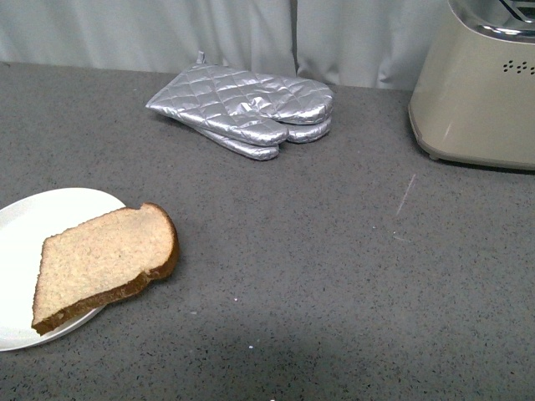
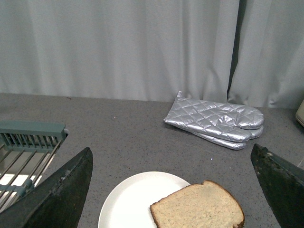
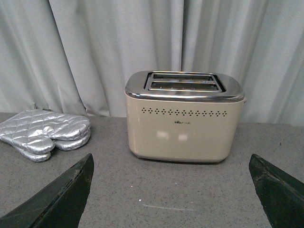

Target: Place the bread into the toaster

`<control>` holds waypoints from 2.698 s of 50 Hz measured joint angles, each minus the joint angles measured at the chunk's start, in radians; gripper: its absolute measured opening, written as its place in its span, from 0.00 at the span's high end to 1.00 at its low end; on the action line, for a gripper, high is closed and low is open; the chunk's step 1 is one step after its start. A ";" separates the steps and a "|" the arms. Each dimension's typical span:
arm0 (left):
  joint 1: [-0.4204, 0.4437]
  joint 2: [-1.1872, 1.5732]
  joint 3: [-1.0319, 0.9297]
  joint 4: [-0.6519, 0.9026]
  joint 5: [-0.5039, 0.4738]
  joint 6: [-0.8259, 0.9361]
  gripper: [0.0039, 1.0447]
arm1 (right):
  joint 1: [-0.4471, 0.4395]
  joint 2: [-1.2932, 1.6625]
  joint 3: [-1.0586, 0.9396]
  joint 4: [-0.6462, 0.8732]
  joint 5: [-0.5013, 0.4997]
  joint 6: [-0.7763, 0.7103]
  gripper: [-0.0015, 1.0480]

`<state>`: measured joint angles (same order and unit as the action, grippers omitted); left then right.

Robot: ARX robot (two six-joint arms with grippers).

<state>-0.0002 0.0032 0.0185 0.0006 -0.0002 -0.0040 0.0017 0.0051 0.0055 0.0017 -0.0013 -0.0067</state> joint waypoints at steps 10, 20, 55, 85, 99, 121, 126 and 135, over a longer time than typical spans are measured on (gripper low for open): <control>0.000 0.000 0.000 0.000 0.000 0.000 0.06 | 0.000 0.000 0.000 0.000 0.000 0.000 0.09; 0.010 0.011 0.004 -0.016 0.034 -0.026 0.06 | 0.000 0.000 0.000 0.000 0.000 0.000 0.09; 0.251 1.419 0.359 0.558 0.320 -0.851 0.06 | 0.000 -0.001 0.000 0.000 0.000 0.000 0.09; 0.365 1.818 0.586 0.458 0.201 -0.595 0.06 | 0.000 -0.001 0.000 0.000 0.000 0.000 0.09; 0.385 1.900 0.627 0.468 0.126 -0.528 0.06 | 0.000 -0.001 0.000 0.000 0.000 0.000 0.09; 0.387 1.943 0.632 0.432 0.127 -0.438 0.06 | 0.000 -0.001 0.000 0.000 0.000 0.000 0.09; 0.379 1.945 0.639 0.426 0.117 -0.431 0.06 | 0.000 -0.001 0.000 0.000 0.000 0.000 0.09; 0.369 1.952 0.640 0.436 0.113 -0.423 0.06 | 0.000 -0.001 0.000 0.000 0.000 0.000 0.09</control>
<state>0.3691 1.9549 0.6582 0.4370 0.1127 -0.4267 0.0013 0.0044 0.0055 0.0017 -0.0013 -0.0067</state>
